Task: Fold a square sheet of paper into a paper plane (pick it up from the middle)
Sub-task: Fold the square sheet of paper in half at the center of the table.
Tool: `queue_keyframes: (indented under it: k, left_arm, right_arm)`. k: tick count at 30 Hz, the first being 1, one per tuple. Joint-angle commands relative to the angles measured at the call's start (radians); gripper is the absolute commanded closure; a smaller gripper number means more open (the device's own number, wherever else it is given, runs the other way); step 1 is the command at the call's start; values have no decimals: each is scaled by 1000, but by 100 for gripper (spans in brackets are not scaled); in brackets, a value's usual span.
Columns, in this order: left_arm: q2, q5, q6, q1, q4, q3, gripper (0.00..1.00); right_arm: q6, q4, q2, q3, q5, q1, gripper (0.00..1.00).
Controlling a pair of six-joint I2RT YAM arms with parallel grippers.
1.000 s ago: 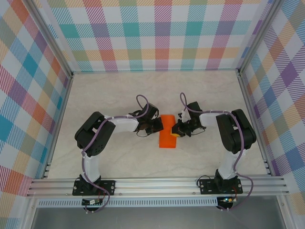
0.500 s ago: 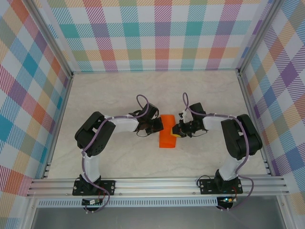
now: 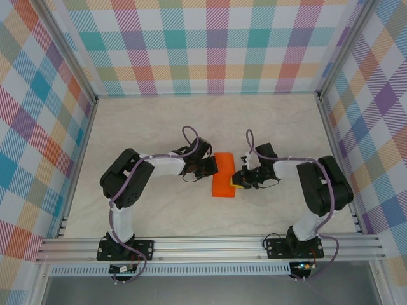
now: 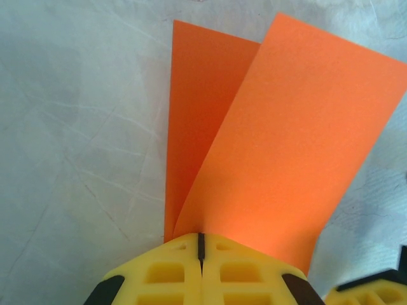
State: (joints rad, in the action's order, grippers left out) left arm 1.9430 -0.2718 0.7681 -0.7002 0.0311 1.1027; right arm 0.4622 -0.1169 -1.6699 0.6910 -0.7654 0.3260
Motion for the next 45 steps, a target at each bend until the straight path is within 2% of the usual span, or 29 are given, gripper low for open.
queue_keyframes:
  k: [1,9,11,15,20,24,34,42,45]
  left_arm:
    - [62,39,-18,-16,98,-12,100]
    - [67,28,-16,-16,92,-6,100]
    - [63,28,-19,-16,95,-7,100]
    - [68,41,-34,-16,115,-3,100]
    - [78,31,-31,-15,105,-1,100]
    - [77,32,-30,-16,99,-7,100]
    - [82,31,-30,-16,96,-7,100]
    - [75,33,-32,-15,105,-9,100]
    - [76,31,-31,-15,104,-9,100]
  right_arm:
    - [-17,29,41,-28,-67,2,90]
    - [-11,36,-55,-54,-57,4,90]
    - [1,11,-53,-49,5,5,90]
    - [4,-3,-40,-45,34,5,91]
    - [19,35,53,-76,-48,7,89]
    - [31,58,69,-94,-75,8,87]
    - [58,83,-80,-112,19,21,88]
    - [37,48,90,-128,-29,33,88]
    - [18,14,137,-135,-11,50,86]
